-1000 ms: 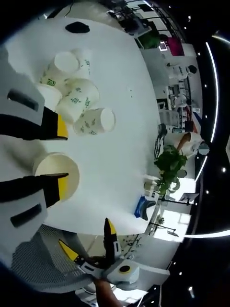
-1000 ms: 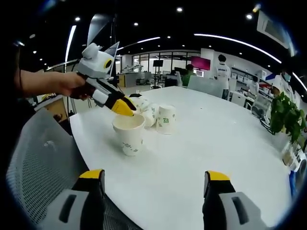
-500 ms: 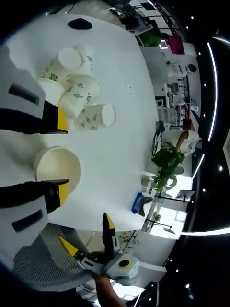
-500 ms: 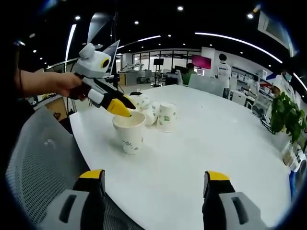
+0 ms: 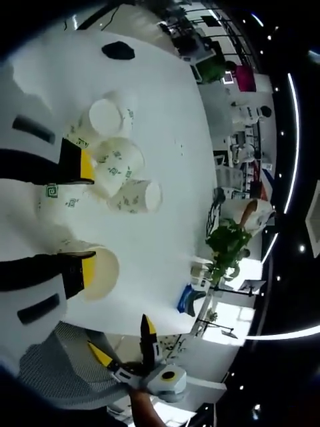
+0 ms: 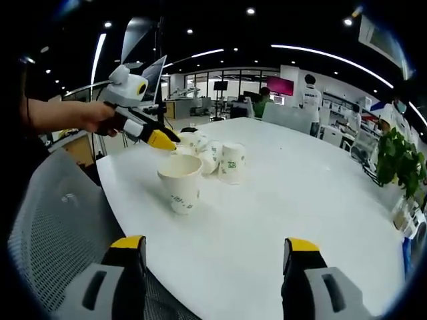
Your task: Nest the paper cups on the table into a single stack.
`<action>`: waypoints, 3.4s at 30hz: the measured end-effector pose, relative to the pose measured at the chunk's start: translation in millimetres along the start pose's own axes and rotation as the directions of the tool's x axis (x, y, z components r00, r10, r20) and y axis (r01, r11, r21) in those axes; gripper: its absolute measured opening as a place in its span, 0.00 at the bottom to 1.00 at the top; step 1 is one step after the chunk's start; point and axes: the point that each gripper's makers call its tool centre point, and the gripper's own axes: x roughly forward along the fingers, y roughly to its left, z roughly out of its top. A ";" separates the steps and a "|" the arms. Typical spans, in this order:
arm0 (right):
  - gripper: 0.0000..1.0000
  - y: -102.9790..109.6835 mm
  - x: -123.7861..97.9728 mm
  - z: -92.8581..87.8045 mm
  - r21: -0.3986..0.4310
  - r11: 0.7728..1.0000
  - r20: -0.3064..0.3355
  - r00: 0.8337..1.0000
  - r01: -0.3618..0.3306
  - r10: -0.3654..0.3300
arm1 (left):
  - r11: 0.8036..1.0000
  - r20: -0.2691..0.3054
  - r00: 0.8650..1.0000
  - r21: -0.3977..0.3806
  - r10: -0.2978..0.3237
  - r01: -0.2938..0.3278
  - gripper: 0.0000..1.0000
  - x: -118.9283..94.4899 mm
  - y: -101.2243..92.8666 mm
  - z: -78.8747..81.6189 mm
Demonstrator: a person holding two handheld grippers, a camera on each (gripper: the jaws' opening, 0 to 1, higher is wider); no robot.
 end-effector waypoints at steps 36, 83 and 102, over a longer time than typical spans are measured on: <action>0.85 0.0 -0.6 0.7 -0.005 1.000 -0.001 1.000 0.005 -0.005 | 0.986 -0.063 0.995 -0.151 -0.074 0.063 0.22 -10.8 29.2 -35.1; 0.85 0.8 -1.5 1.5 -0.007 1.000 0.004 1.000 0.004 -0.004 | 0.918 -0.071 0.931 -0.207 -0.359 0.338 0.00 -31.4 9.4 -44.0; 0.94 4.4 -3.2 17.8 0.013 1.000 0.098 0.995 -0.021 0.020 | 0.948 -0.102 0.952 -0.172 -0.287 0.267 0.00 -60.0 -5.6 -10.4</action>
